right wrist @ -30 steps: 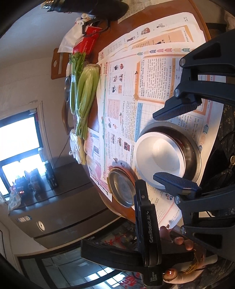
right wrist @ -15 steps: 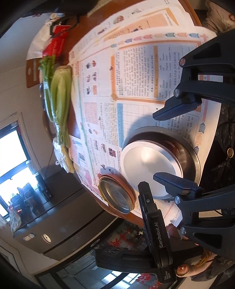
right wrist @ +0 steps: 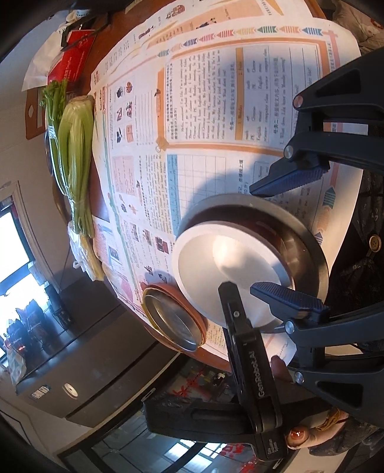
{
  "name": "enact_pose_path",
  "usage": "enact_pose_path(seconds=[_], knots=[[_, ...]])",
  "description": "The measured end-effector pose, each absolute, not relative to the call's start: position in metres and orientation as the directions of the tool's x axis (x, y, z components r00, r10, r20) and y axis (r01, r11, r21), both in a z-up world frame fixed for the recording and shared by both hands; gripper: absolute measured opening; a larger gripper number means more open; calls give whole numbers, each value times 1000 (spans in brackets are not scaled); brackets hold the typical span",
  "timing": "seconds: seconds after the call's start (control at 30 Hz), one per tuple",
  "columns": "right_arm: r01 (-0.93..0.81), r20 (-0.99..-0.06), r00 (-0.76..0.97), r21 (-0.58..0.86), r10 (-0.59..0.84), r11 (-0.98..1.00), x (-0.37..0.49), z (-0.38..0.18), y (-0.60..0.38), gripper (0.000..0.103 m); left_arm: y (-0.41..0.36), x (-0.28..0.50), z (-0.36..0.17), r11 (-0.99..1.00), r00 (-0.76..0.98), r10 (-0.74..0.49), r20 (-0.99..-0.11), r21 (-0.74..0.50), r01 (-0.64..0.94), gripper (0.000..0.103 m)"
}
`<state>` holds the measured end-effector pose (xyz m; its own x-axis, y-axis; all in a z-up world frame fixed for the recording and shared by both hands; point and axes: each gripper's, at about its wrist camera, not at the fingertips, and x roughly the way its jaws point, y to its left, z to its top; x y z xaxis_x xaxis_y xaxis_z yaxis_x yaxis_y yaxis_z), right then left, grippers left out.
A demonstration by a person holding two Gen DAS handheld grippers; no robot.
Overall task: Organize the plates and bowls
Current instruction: 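Grasp the steel bowl rim with the left tool and lift the stack, then carry the bowl stack with the left tool over the steel pan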
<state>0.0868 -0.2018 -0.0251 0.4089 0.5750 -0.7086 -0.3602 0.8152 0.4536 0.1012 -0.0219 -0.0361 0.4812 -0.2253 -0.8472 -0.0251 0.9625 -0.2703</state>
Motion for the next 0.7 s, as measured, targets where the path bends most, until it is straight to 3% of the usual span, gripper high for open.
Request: enact_pose_path(seconds=[0.7], knots=[[-382, -710, 424, 423, 562, 822, 87, -21, -185, 62, -20, 105, -44, 939, 475, -296, -829, -344, -14, 51]])
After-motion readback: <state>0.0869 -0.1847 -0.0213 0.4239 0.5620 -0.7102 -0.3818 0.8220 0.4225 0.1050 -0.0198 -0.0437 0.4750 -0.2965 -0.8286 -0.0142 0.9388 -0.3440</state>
